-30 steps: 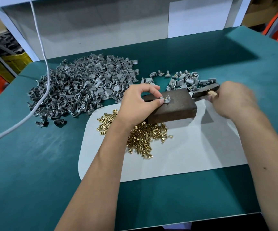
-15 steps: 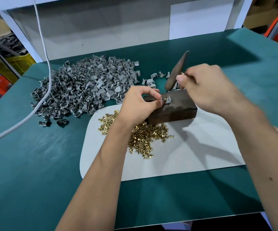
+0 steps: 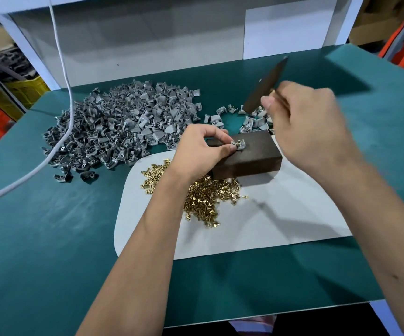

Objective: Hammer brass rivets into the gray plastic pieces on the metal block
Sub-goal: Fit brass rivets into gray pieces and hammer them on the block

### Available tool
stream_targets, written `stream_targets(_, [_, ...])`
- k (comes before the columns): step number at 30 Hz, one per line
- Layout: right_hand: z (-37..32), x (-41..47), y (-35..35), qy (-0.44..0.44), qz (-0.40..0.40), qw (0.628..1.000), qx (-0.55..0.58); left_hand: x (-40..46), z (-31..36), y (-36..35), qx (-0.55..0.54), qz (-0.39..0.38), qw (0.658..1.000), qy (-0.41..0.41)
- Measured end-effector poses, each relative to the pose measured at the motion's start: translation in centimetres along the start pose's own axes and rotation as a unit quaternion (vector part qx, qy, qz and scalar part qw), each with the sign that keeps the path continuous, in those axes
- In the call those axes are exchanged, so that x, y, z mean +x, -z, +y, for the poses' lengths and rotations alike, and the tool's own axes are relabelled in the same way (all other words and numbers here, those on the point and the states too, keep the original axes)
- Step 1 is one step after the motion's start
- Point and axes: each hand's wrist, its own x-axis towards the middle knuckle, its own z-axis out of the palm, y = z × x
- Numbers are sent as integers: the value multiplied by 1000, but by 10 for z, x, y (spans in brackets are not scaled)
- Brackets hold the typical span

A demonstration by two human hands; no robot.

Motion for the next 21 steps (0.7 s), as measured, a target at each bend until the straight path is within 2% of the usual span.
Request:
stream_targets(3, [-5,-5,-11,-23,-133,989,-67,-1,1,0,-15,0,1000,4])
stream_targets(4, [-5,-3,-10,-33,-156,983,-94,-2,1,0,-14,-2,1000,4])
stream_targets(6, [-6,4,-3,-31,-133,983,-123,-2,2,0,-6,1,1000,2])
stream_targets(9, [-6,4,-2,-25,-15,998,-50,0,1,0,-3,2,1000,1])
stream_targets(10, [-7,2,-5,-28,-21,999,-35,0,1,0,-4,1,1000,0])
stream_targets(13, [-5,-2,-11,-52,-163,980,-102,-1,1,1,-4,0,1000,-2])
stream_targets(14, [-4,1,-7,-57,-182,973,-132,-1,1,0,-3,-1,1000,-3])
stream_targets(16, [-3,9,1,-47,-160,973,-158,-2,1,1,-4,2,1000,-3])
stream_targets(19, [-10,6,0,-36,-43,995,-86,0,0,0,-1,-1,1000,-5])
stream_targets(21, [-13,-2,-11,-30,-92,992,-83,-1,0,1,-9,-1,1000,-5])
